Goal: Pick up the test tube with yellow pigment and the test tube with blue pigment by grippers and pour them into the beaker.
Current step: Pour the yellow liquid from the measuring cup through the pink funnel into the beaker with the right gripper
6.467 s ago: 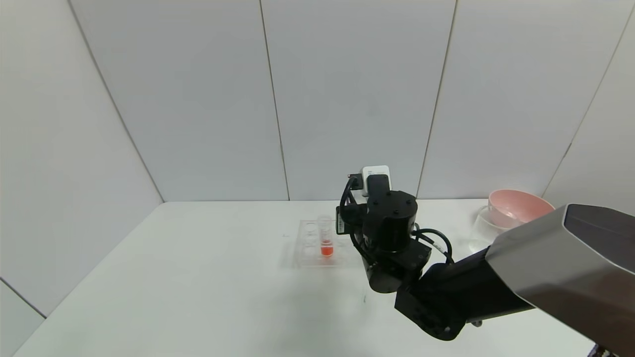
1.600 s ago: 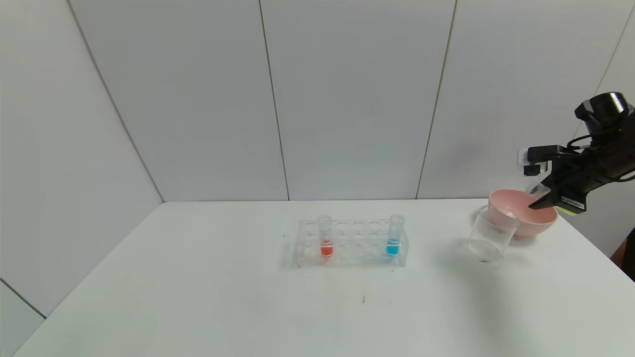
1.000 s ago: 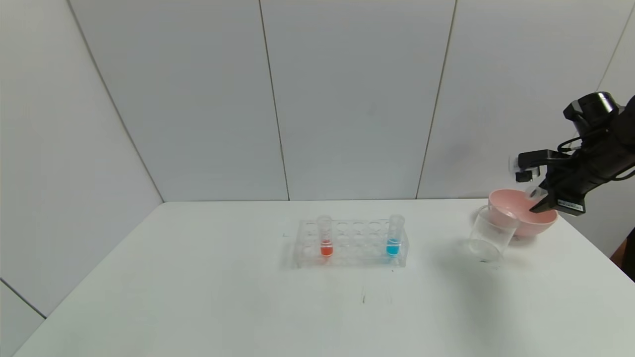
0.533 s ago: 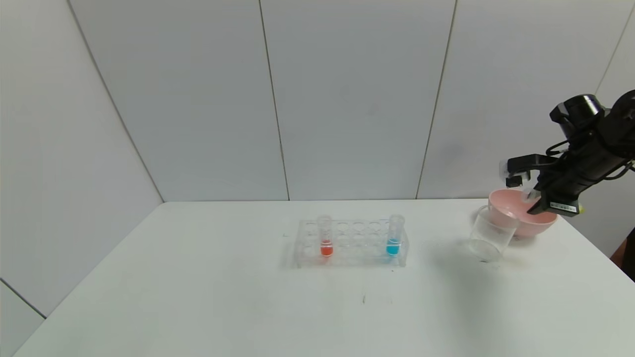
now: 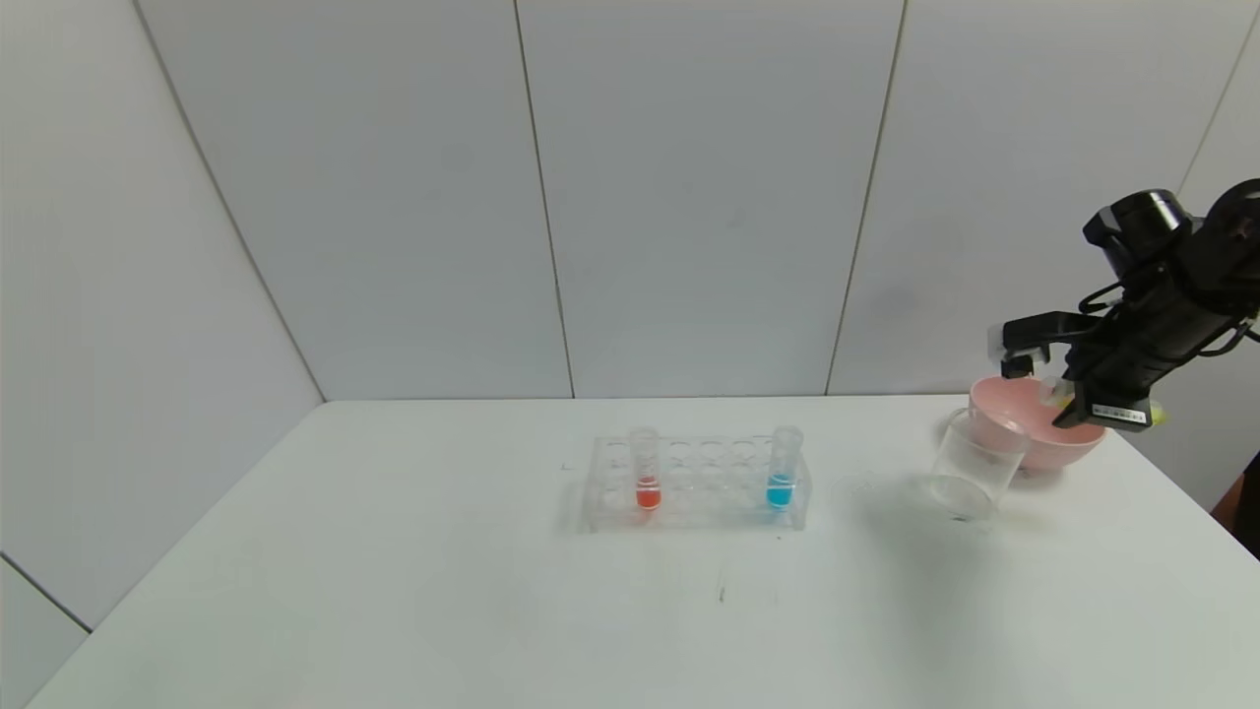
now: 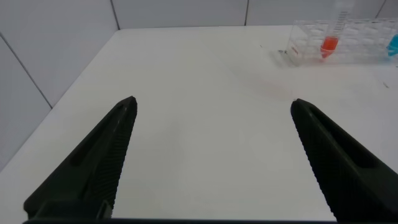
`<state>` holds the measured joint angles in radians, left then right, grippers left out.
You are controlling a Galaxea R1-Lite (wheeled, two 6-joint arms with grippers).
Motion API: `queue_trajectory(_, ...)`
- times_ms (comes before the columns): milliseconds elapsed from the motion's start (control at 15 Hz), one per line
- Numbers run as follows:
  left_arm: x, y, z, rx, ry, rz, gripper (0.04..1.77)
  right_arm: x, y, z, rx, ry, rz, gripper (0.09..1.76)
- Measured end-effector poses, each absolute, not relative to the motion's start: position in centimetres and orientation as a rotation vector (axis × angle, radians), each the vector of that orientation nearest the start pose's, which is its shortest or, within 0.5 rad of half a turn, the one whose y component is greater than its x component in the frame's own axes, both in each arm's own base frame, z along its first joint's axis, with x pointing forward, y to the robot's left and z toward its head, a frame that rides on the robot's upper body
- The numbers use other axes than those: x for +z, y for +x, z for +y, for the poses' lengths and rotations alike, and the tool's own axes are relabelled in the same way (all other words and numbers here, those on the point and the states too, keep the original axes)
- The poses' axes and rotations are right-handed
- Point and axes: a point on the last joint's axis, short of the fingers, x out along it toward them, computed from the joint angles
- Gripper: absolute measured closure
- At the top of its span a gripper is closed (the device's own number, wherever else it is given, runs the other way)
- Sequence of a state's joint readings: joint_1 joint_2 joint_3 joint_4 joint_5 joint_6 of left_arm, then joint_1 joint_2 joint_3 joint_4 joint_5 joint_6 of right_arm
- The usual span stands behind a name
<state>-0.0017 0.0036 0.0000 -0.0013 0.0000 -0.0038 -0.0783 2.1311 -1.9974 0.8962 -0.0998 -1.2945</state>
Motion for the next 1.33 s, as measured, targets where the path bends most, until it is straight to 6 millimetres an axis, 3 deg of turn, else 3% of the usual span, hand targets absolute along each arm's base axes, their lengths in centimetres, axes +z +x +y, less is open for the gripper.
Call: queue_trajectory(1333,7.6,-2.3,0.0,-0.002,-0.004,0.002,0.05,21.4,39.9,-1.1,0.425,-1.352,1.086,1.29)
